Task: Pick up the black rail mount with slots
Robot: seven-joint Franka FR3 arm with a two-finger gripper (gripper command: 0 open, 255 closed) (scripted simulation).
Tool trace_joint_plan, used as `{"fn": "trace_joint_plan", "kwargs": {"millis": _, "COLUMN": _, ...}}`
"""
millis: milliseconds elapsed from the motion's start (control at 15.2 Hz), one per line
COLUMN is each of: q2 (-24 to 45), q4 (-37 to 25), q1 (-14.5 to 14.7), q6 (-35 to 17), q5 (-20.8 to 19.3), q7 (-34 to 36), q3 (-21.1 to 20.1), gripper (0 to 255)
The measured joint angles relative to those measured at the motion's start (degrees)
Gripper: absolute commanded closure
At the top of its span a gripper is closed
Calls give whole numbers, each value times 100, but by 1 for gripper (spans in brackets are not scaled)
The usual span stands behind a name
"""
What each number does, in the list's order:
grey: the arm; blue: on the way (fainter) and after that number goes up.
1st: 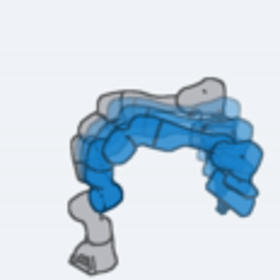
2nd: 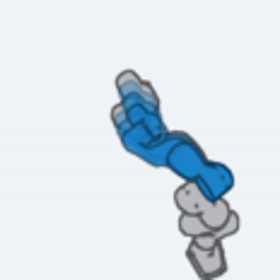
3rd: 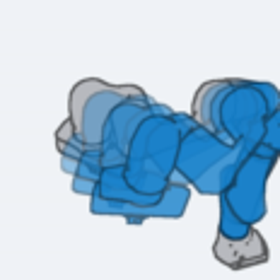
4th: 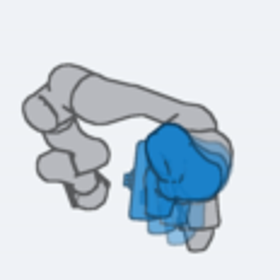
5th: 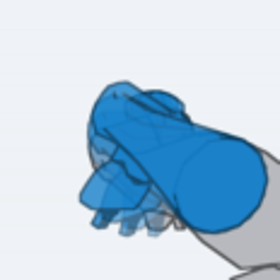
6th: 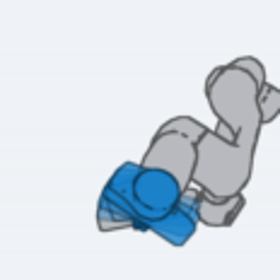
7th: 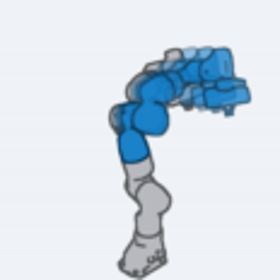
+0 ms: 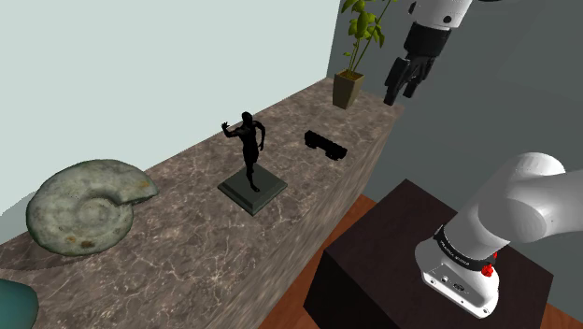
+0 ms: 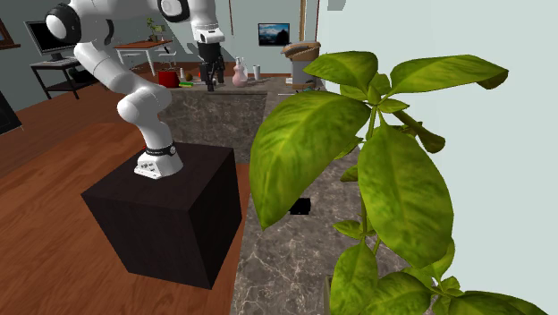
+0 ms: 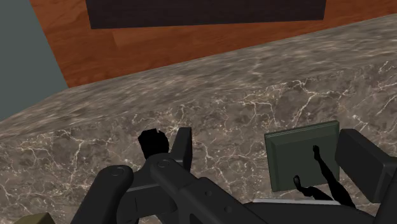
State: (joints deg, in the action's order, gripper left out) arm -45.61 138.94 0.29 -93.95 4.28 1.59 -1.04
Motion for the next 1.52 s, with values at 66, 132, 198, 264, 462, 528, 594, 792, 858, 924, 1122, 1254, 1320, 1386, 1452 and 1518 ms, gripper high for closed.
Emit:
{"fn": "trace_joint_plan", "kwargs": {"millis": 66, "q2": 0, "q4": 0, "q1": 0, "q6": 0, "q5": 0, "q7": 0, "q3": 0, "gripper": 0}}
{"fn": "trace_joint_plan", "kwargs": {"millis": 132, "q2": 50, "q4": 29, "q1": 0, "q6": -76, "q5": -1, "q7": -7, "q3": -3, "gripper": 0}}
{"fn": "trace_joint_plan", "kwargs": {"millis": 198, "q2": 114, "q4": 98, "q1": -7, "q6": -203, "q5": -14, "q7": -35, "q3": 10, "gripper": 0}}
{"fn": "trace_joint_plan", "kwargs": {"millis": 264, "q2": 227, "q4": 150, "q1": -30, "q6": -363, "q5": -51, "q7": -101, "q3": 55, "gripper": 0}}
{"fn": "trace_joint_plan", "kwargs": {"millis": 462, "q2": 670, "q4": 282, "q1": -93, "q6": -918, "q5": -149, "q7": -301, "q3": 188, "gripper": 0}}
{"fn": "trace_joint_plan", "kwargs": {"millis": 528, "q2": 887, "q4": 305, "q1": -111, "q6": -1149, "q5": -177, "q7": -367, "q3": 229, "gripper": 0}}
{"fn": "trace_joint_plan", "kwargs": {"millis": 594, "q2": 1008, "q4": 340, "q1": -120, "q6": -1306, "q5": -192, "q7": -402, "q3": 249, "gripper": 0}}
{"fn": "trace_joint_plan", "kwargs": {"millis": 792, "q2": 1570, "q4": 330, "q1": -162, "q6": -1854, "q5": -248, "q7": -568, "q3": 356, "gripper": 0}}
{"fn": "trace_joint_plan", "kwargs": {"millis": 858, "q2": 1777, "q4": 367, "q1": -166, "q6": -2089, "q5": -256, "q7": -609, "q3": 377, "gripper": 0}}
{"fn": "trace_joint_plan", "kwargs": {"millis": 924, "q2": 2019, "q4": 290, "q1": -179, "q6": -2254, "q5": -268, "q7": -667, "q3": 414, "gripper": 0}}
{"fn": "trace_joint_plan", "kwargs": {"millis": 1122, "q2": 2547, "q4": 250, "q1": -220, "q6": -2739, "q5": -294, "q7": -842, "q3": 524, "gripper": 0}}
{"fn": "trace_joint_plan", "kwargs": {"millis": 1254, "q2": 2965, "q4": 133, "q1": -245, "q6": -3034, "q5": -295, "q7": -965, "q3": 596, "gripper": 0}}
{"fn": "trace_joint_plan", "kwargs": {"millis": 1320, "q2": 3191, "q4": 78, "q1": -254, "q6": -3199, "q5": -287, "q7": -1025, "q3": 628, "gripper": 0}}
{"fn": "trace_joint_plan", "kwargs": {"millis": 1386, "q2": 3363, "q4": 31, "q1": -262, "q6": -3321, "q5": -282, "q7": -1074, "q3": 651, "gripper": 0}}
{"fn": "trace_joint_plan", "kwargs": {"millis": 1452, "q2": 3660, "q4": -87, "q1": -277, "q6": -3500, "q5": -260, "q7": -1162, "q3": 696, "gripper": 0}}
{"fn": "trace_joint_plan", "kwargs": {"millis": 1518, "q2": 3869, "q4": -141, "q1": -278, "q6": -3650, "q5": -241, "q7": -1201, "q3": 709, "gripper": 0}}
